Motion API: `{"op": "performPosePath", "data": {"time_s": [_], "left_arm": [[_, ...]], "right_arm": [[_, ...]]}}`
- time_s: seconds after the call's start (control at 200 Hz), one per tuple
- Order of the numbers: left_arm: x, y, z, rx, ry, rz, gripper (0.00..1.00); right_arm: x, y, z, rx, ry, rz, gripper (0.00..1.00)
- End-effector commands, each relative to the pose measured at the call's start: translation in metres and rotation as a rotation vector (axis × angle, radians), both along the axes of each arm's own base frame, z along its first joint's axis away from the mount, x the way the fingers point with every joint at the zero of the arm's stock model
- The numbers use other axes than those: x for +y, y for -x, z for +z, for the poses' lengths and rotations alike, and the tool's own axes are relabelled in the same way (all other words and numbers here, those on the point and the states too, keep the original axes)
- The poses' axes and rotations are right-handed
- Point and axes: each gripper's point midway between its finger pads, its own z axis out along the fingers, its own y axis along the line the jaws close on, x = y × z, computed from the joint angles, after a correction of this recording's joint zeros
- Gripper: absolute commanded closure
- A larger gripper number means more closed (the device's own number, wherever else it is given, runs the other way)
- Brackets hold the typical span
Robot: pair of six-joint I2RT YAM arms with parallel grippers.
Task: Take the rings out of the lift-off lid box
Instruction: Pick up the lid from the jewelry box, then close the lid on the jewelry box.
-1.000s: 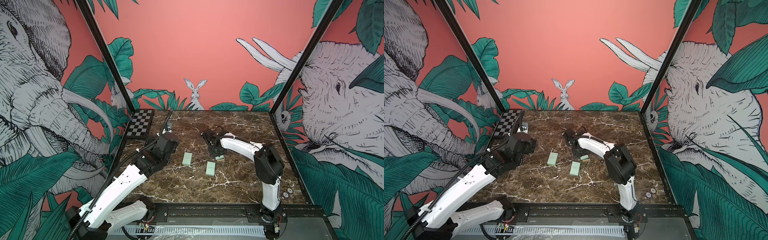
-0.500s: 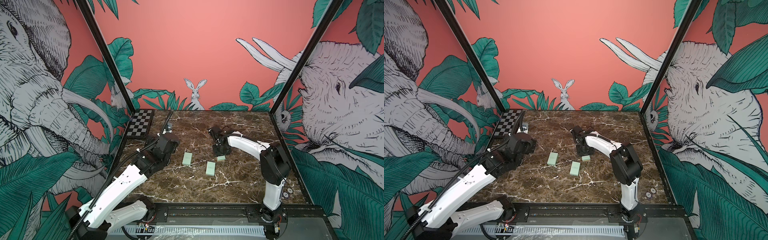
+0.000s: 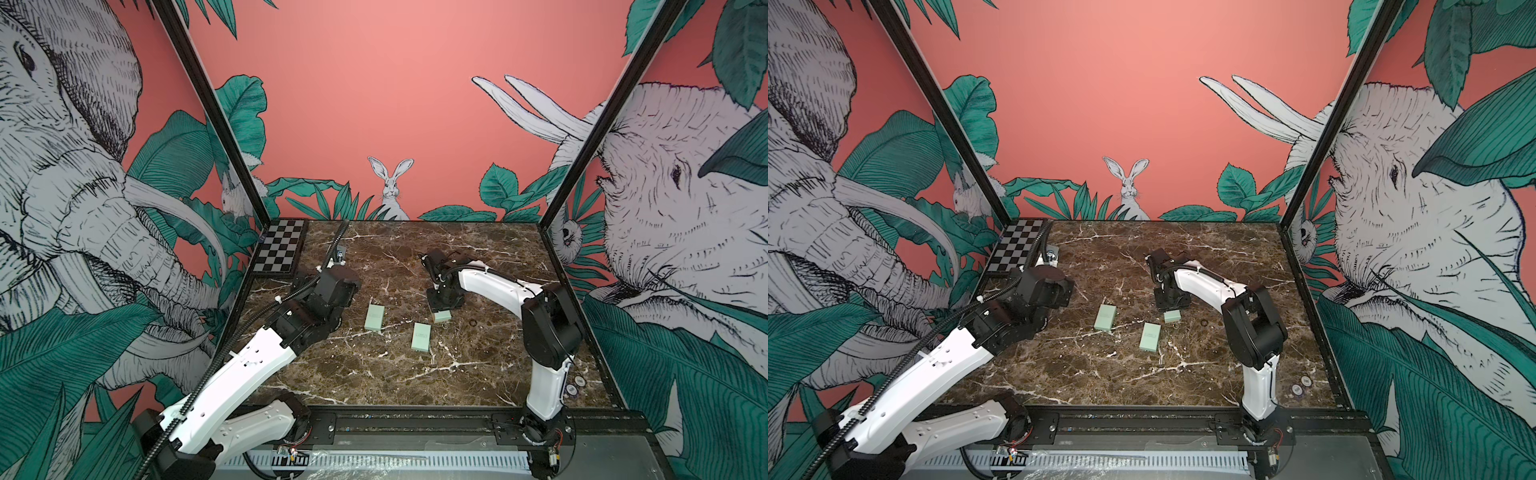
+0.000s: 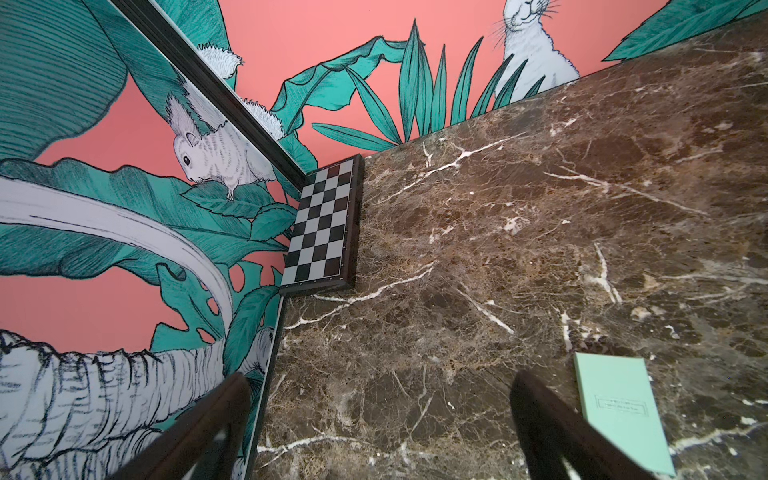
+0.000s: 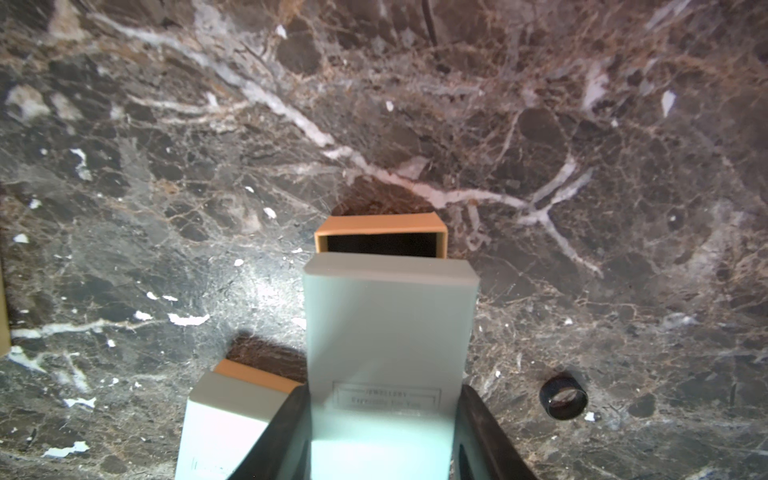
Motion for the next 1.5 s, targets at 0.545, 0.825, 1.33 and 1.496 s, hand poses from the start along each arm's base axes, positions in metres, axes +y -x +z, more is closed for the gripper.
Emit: {"op": "performPosePath", "data": {"time_s": [0.545,0.825,1.33,1.496], "left_arm": [[0.003,0.002,-0.002,0.008,-0.023,0.007,0.01],[0.003,0.002,-0.002,0.009,-0.023,0.006,0.01],[0.003,0.002,-0.001,0.006,-0.022,0.008,0.01],[0.004,0.003,-0.001,0.006,-0.023,0.009,0.01]], "right_arm": [[0.002,-0.006,-0.012,0.008,0.004,0.029,0.52],[0.0,-0.008,-0.007,-0.007,-0.008,0.011,0.52],[-0.001,-0.009,0.0,-0.02,-0.011,0.004,0.52],[-0.001,-0.011,0.006,-0.041,-0.025,-0.033,0.52]]}}
